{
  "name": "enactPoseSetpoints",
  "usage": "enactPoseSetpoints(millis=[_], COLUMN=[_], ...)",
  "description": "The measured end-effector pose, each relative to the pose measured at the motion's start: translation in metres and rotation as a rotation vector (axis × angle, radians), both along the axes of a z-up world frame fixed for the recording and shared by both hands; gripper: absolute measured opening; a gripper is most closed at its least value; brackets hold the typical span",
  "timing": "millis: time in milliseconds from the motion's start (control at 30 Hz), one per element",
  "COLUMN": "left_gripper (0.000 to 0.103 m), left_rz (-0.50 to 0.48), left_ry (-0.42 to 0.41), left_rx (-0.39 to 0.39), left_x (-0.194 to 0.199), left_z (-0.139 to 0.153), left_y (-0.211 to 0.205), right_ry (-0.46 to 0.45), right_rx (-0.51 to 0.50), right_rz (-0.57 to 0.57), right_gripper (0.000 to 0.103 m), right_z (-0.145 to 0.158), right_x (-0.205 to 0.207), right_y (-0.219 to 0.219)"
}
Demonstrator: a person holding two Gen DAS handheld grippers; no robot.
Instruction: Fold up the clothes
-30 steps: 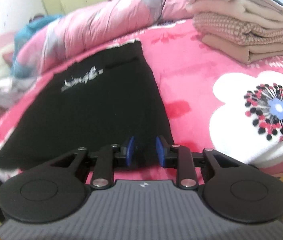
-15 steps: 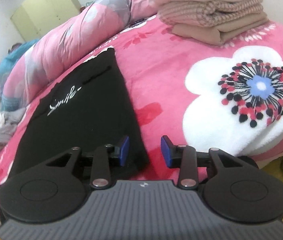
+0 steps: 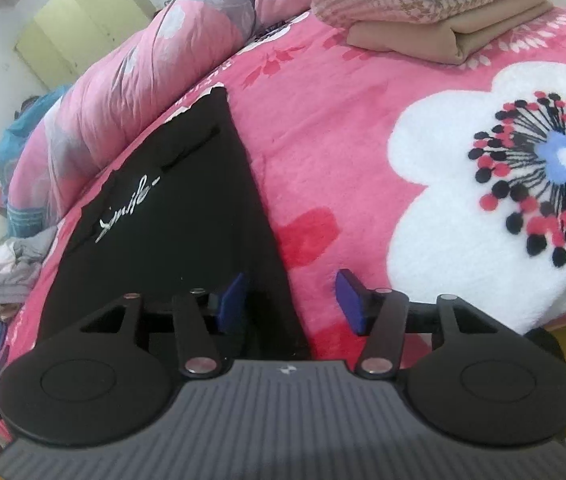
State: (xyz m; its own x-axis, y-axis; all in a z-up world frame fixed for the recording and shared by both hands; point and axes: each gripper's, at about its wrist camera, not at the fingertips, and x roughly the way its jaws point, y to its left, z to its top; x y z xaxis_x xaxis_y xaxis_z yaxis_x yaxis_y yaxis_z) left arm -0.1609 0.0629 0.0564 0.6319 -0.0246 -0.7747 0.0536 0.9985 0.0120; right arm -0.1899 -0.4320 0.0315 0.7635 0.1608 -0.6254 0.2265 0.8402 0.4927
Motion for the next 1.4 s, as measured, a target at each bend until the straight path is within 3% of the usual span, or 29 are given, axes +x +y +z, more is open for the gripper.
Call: enactPoseSetpoints(millis=[133,233,300,467,533,833,967,1133,1400], left_gripper=[0.083,0.091,0.093,0.098,0.1,0.103,0.103,0.103,0.103], left_rz=[0.022,0.039,0.049,0.063,0.071,0.095,0.104,0.109,0.114], left_ry=[0.026,0.038,0.047,0.063,0.069,0.082,0.089,0.091,0.094], left_rx=[0.057,0.1,0.116,0.145,0.153,0.167,0.165,0.174,0.184], left_x=[0.005,0.007,0.008,0.01,0.011,0.013,0.014,0.014,0.015], left_z=[0.0,0.0,0.0,0.0,0.0,-0.001,-0.001,-0.002,-0.001], left_y=[-0.013,-0.02,-0.022,-0.025,-0.026,-0.027,-0.027,-0.029,-0.03], right_ry=[0.02,0.013,0.017,0.02,0.019,0.082,0.045,0.022,0.07], right_rx=[-0.062,-0.151,-0.227,-0.291,-0.295,-0.337,-0.361,-0.429,-0.494], right_rz=[0.007,0.019,0.032,0.015,0.001,-0.083,-0.082,-0.07,-0.069], right_gripper=[0.056,0.067,0.081,0.087,0.094,0.094,0.094,0.102,0.102], right_z=[0.014,0.027,0.035,0.043,0.045,0.037,0.035,0.032,0.021], right_x=[0.005,0.007,0.008,0.009,0.009,0.011,0.007,0.008,0.014], right_y=[0.01,0.025,0.039,0.055,0.058,0.059,0.058,0.059,0.057])
